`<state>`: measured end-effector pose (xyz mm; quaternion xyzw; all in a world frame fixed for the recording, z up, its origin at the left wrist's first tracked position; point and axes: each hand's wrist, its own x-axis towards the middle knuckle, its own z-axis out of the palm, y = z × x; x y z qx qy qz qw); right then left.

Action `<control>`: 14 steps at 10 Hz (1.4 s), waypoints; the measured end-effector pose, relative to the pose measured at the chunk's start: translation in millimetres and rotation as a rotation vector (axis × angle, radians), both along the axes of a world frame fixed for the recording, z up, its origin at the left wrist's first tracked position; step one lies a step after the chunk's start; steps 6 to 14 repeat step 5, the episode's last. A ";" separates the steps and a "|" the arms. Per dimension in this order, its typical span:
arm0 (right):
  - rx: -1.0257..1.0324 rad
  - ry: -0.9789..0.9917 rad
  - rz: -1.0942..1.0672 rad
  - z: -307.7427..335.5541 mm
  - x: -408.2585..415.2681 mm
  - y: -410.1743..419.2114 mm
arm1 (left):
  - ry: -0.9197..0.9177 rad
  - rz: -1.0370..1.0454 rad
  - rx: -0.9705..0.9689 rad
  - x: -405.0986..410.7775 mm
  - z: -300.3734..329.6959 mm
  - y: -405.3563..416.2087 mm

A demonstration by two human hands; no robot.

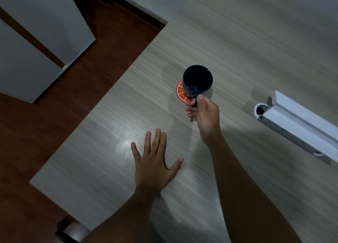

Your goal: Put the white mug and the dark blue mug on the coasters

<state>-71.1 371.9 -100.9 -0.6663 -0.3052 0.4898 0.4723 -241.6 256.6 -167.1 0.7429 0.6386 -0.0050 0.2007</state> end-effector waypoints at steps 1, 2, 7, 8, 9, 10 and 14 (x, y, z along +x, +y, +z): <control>-0.012 0.033 0.006 -0.1 0.7 -0.9 | -0.004 -0.002 0.003 0.6 0.1 0.0; -0.026 0.045 -0.011 2.6 1.0 -2.4 | 0.006 -0.005 0.004 0.3 -0.6 -0.1; -0.088 0.025 -0.137 12.6 11.6 -69.7 | 0.012 -0.015 0.033 1.4 5.4 -3.0; -0.088 0.025 -0.137 12.6 11.6 -69.7 | 0.012 -0.015 0.033 1.4 5.4 -3.0; -0.088 0.025 -0.137 12.6 11.6 -69.7 | 0.012 -0.015 0.033 1.4 5.4 -3.0; -0.088 0.025 -0.137 12.6 11.6 -69.7 | 0.012 -0.015 0.033 1.4 5.4 -3.0; -0.088 0.025 -0.137 12.6 11.6 -69.7 | 0.012 -0.015 0.033 1.4 5.4 -3.0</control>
